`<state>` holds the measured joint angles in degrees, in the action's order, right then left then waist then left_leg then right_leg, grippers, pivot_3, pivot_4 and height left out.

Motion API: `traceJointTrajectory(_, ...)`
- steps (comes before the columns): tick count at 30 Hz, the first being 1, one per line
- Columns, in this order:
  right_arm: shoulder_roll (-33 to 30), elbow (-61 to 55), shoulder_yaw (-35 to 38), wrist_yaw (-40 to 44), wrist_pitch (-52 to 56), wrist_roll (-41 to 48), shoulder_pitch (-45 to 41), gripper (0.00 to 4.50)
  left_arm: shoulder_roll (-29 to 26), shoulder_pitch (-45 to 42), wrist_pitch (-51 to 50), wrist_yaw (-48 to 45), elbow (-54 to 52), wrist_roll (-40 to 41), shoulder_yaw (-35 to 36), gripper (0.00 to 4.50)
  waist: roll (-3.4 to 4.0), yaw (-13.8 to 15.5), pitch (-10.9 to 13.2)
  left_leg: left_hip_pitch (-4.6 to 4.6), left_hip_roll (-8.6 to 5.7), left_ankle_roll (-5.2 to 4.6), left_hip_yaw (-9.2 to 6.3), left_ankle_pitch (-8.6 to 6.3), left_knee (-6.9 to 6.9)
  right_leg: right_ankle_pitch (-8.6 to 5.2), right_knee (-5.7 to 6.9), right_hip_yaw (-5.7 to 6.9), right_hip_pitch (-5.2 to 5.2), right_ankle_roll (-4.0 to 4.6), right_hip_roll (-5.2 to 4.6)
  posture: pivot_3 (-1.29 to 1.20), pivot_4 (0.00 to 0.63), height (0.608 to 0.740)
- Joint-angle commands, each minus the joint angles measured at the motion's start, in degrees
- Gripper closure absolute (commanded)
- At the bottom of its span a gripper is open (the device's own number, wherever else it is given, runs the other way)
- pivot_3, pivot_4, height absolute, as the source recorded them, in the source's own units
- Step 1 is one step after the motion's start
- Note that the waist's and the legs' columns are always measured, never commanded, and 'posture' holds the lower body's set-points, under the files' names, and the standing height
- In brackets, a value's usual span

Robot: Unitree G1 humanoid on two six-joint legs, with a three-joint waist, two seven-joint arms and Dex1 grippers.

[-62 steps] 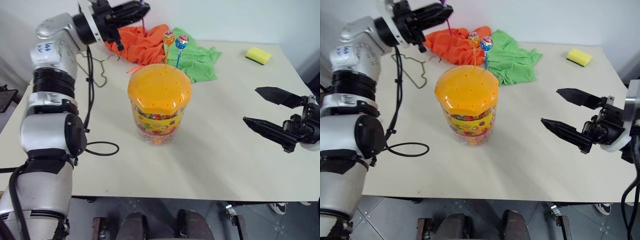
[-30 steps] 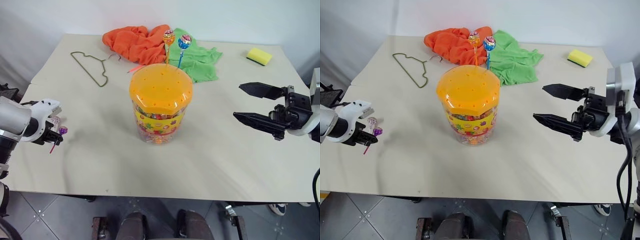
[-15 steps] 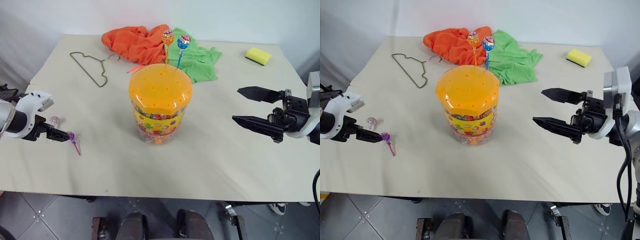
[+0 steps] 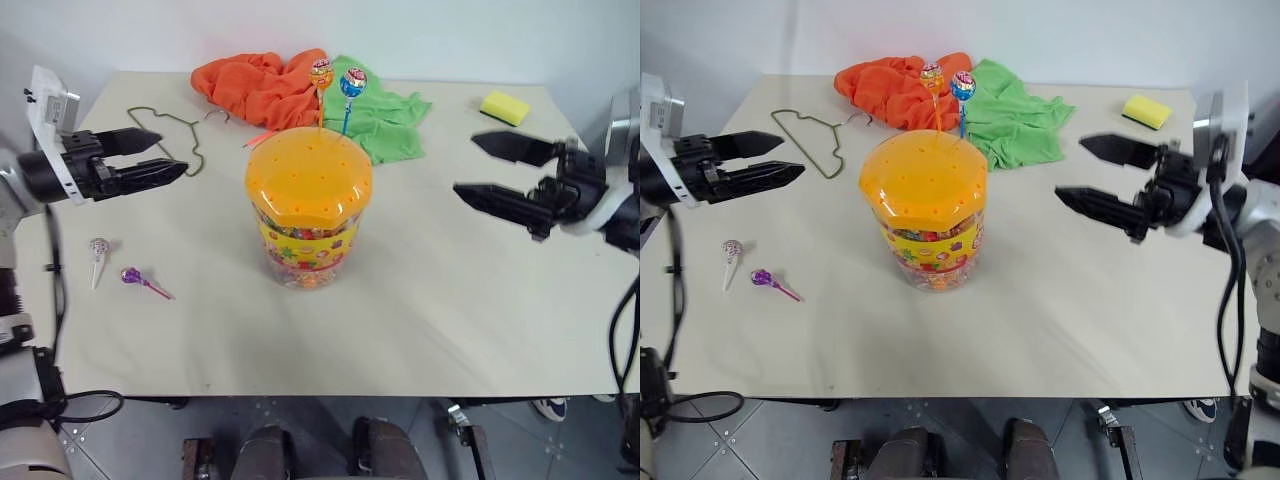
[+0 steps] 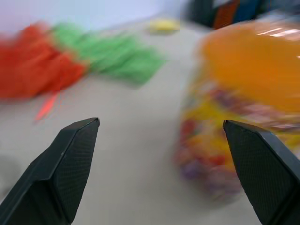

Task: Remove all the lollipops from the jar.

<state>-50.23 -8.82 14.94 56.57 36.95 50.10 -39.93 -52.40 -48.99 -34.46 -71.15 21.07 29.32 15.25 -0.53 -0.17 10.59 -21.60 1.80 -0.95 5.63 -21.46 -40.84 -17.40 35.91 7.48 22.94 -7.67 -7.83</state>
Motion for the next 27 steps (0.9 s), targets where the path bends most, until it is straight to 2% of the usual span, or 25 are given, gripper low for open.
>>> traceJointTrajectory(1, -0.3, 2.0, -3.2, 0.2, 2.8, -1.5, -4.8, 0.0, -0.2, -0.7, 5.4, -7.4, 2.1, 3.1, 2.5, 0.02, 0.0, -0.1, 0.0, 0.0, 0.0, 0.0, 0.0, 0.0, 0.0, 0.0, 0.0, 0.01, 0.01, 0.0, 0.0, 0.0, 0.15, 0.74)
traceJointTrajectory(4, 1.0, 5.8, -7.8, 2.3, 2.4, -4.8, -10.1, 0.0, 1.7, -0.7, 8.0, -13.2, 3.5, 5.9, 3.1, 0.02, 0.0, 0.0, 0.0, -0.01, -0.02, 0.0, 0.04, 0.0, 0.0, 0.0, 0.02, 0.0, 0.03, 0.0, -0.02, 0.0, 0.15, 0.74)
traceJointTrajectory(9, 8.8, 16.0, -15.1, 3.9, 2.3, -10.4, -21.3, 0.0, 3.6, 1.6, 11.0, -18.9, 3.3, 7.5, 2.9, 0.02, 0.0, -0.5, 0.0, -0.01, -0.01, 0.0, 0.09, 0.0, 0.02, 0.0, 0.05, -0.03, 0.1, 0.0, -0.02, 0.0, 0.15, 0.74)
traceJointTrajectory(21, 20.7, 37.4, -18.4, 10.3, -5.6, -20.1, -33.5, 0.0, 4.3, 5.8, 11.5, -15.5, -2.7, 11.8, 5.6, 0.02, 0.01, -2.8, 0.0, -0.52, -0.05, -0.01, -0.11, 0.0, 0.02, 0.0, 0.29, 0.15, 0.7, 0.0, -0.08, 0.0, 0.15, 0.74)
traceJointTrajectory(25, 23.2, 42.1, -17.7, 11.8, -7.4, -21.8, -36.2, 0.91, 2.6, 8.7, 10.3, -13.4, -4.9, 11.9, 7.3, 0.0, 0.02, -3.6, 0.0, -0.54, -0.05, -0.01, -0.21, 0.0, 0.02, 0.0, 0.57, 0.16, 0.79, 0.0, -0.09, 0.0, 0.15, 0.74)
traceJointTrajectory(27, 24.1, 44.1, -17.5, 12.6, -8.4, -22.7, -37.4, 1.66, 1.9, 10.3, 10.0, -12.5, -6.0, 12.3, 8.7, 0.0, 0.03, -3.9, 0.0, -0.53, -0.04, -0.01, -0.27, 0.0, 0.03, 0.0, 0.61, 0.16, 0.79, 0.0, -0.09, 0.0, 0.15, 0.74)
